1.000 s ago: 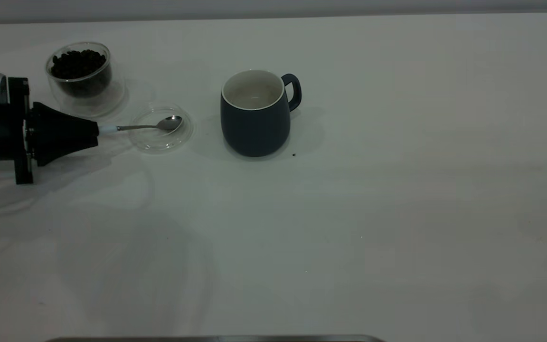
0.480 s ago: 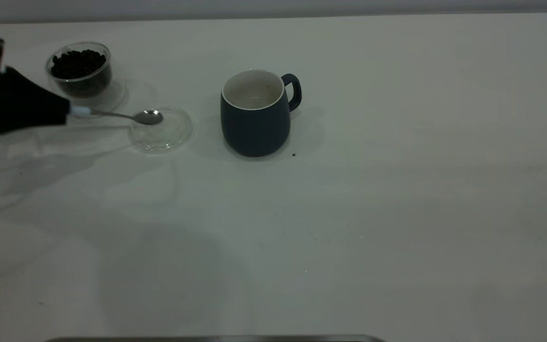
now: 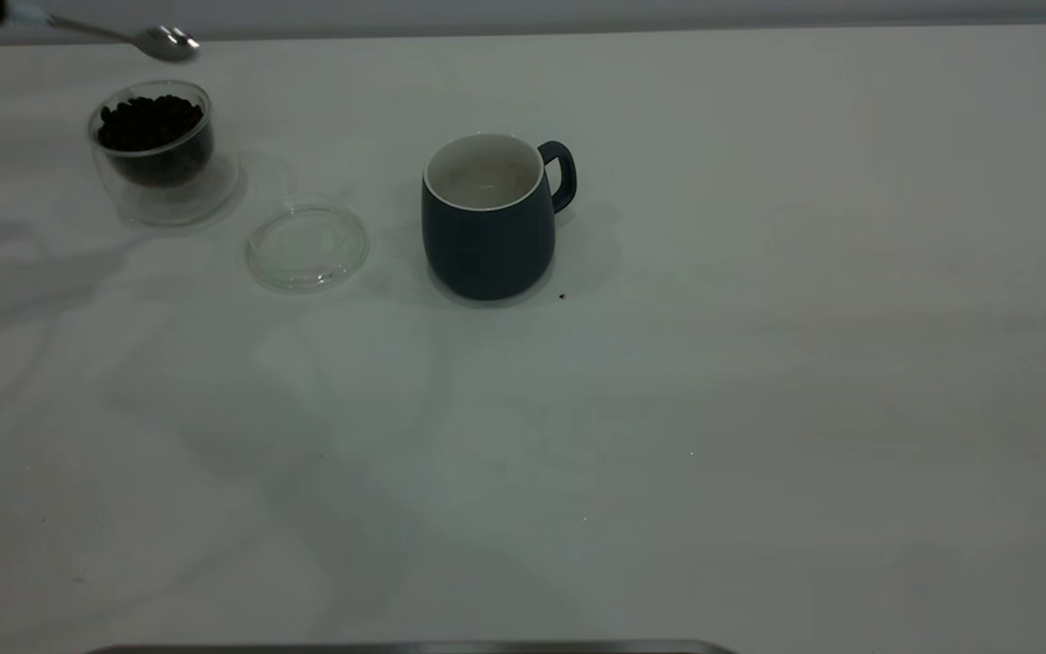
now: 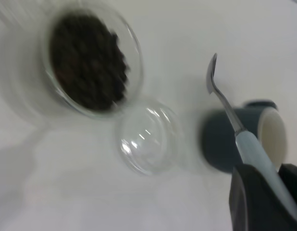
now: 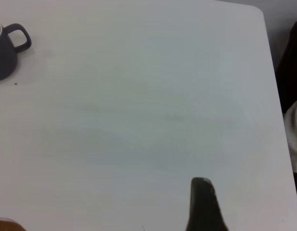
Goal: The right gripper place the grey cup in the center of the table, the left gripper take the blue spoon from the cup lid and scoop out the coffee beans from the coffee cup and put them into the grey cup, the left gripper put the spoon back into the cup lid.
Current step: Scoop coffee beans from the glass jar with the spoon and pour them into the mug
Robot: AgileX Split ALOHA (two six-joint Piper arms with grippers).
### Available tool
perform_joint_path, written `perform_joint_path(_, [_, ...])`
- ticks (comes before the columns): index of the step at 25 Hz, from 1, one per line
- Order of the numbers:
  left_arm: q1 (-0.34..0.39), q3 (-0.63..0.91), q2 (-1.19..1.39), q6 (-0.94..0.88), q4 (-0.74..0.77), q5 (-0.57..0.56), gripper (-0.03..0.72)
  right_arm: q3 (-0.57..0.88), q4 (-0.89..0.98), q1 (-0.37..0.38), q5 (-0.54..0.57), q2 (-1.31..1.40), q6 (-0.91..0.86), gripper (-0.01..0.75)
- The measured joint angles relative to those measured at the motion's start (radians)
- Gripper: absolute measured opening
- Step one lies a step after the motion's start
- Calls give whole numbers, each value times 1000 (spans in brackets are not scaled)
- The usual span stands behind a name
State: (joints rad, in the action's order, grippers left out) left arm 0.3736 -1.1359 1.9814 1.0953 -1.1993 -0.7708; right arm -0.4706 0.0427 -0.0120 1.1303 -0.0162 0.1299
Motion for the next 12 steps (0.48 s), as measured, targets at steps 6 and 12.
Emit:
perform_joint_path(6, [0, 2, -13, -87, 81, 148, 132, 0, 0, 0, 0, 0, 0, 459])
perform_joint_path(12, [0, 2, -13, -152, 119, 233, 132, 0, 0, 0, 0, 0, 0, 459])
